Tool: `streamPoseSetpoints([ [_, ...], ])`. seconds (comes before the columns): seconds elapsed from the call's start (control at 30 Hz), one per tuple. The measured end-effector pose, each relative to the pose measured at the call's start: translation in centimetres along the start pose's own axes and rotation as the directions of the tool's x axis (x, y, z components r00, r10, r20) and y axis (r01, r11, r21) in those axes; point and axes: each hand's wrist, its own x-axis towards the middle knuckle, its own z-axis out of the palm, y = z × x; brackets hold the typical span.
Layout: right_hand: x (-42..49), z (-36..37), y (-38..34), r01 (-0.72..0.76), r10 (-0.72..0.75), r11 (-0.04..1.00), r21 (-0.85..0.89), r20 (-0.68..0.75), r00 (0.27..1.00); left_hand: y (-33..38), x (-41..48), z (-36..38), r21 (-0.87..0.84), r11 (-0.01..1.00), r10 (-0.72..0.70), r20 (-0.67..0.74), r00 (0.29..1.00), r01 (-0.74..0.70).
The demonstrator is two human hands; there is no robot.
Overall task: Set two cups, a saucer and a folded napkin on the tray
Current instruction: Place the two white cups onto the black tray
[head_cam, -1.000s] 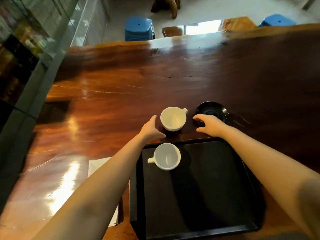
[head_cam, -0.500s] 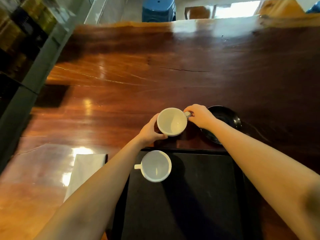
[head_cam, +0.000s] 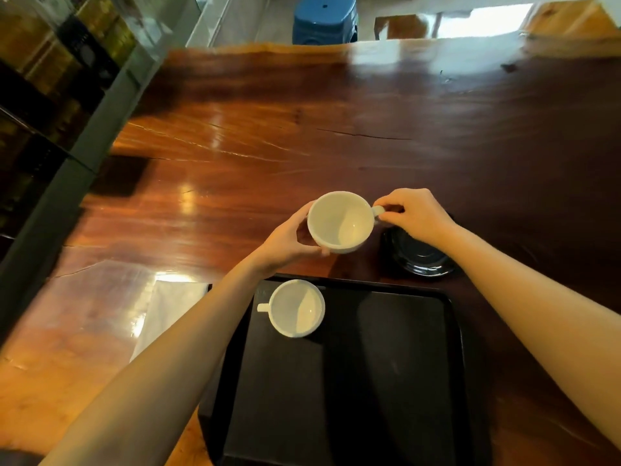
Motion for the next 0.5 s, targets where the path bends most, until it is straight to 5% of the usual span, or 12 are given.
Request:
streamPoseSetpoints([
  [0.5, -10.8, -3.2, -3.7, 0.049, -0.015, 0.986, 0.16, -0.208, 0.978, 4.5, -6.7, 2.7, -0.022, 0.97, 0.24, 0.174, 0.955, -0.24],
])
